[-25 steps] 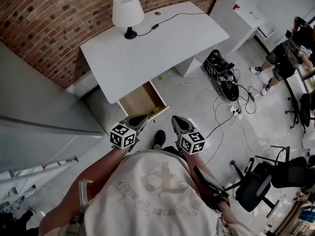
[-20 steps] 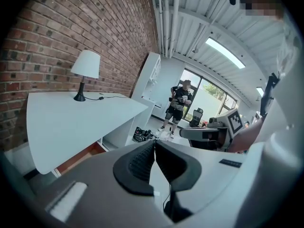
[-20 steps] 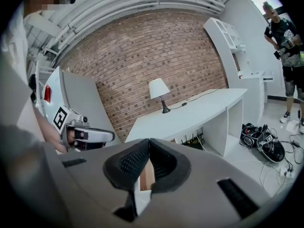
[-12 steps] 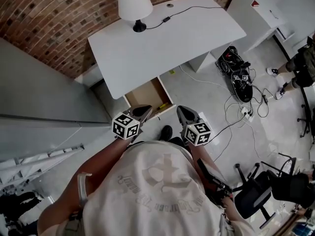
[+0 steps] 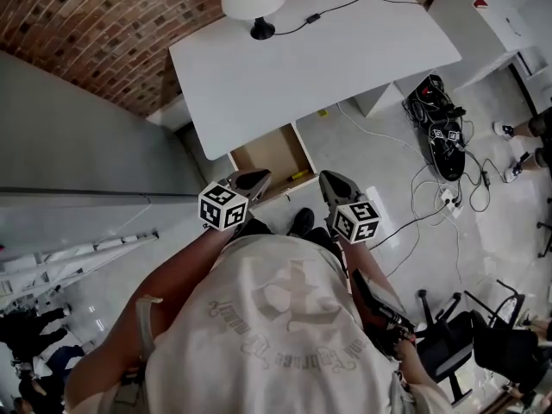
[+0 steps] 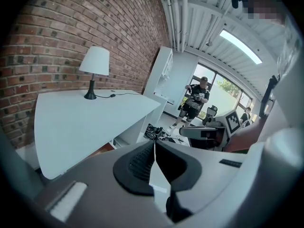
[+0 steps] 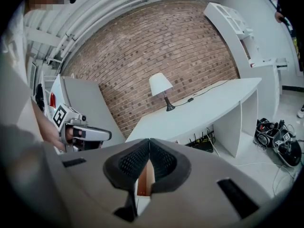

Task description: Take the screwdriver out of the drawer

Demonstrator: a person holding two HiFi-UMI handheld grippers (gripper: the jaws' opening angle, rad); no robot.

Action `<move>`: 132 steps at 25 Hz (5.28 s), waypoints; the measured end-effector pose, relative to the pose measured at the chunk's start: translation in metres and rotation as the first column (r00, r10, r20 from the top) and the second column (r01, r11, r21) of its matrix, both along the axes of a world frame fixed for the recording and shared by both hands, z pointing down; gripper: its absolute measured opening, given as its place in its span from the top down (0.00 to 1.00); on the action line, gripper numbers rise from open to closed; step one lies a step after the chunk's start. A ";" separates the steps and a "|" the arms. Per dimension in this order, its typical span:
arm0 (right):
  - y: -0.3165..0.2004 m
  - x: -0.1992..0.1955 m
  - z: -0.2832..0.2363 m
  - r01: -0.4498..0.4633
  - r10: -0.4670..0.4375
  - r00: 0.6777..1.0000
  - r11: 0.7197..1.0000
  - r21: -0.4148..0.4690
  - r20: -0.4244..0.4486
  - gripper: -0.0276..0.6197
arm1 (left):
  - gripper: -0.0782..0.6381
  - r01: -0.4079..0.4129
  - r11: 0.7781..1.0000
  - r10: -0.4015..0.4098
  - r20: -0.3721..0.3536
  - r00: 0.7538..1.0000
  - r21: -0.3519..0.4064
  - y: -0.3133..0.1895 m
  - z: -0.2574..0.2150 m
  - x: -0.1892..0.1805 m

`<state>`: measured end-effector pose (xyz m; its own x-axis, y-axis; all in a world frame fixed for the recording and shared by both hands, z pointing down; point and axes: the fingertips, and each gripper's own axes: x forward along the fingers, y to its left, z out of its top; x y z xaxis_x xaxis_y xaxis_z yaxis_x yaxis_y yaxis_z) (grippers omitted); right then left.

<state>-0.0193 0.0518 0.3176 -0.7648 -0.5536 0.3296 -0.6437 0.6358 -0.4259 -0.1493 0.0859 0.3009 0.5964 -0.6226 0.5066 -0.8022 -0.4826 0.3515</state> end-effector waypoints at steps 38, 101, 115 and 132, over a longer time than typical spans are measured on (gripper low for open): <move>0.005 -0.003 0.064 -0.184 0.176 0.982 0.974 -0.132 -0.072 0.95 | 0.87 -0.270 0.934 0.288 0.046 0.957 -0.233 -0.026 0.116 0.005; 0.063 0.020 0.218 -0.386 0.388 0.920 0.870 -0.306 -0.058 0.95 | 0.65 -0.354 0.751 0.522 0.173 0.835 -0.557 -0.043 0.373 0.017; 0.078 0.021 0.226 -0.409 0.411 0.909 0.854 -0.321 -0.066 0.95 | 0.58 -0.413 0.691 0.595 0.141 0.792 -0.594 -0.039 0.400 0.024; 0.102 0.023 0.251 -0.415 0.416 0.906 0.834 -0.363 -0.079 0.95 | 0.66 -0.507 0.629 0.707 0.161 0.689 -0.589 -0.062 0.436 0.063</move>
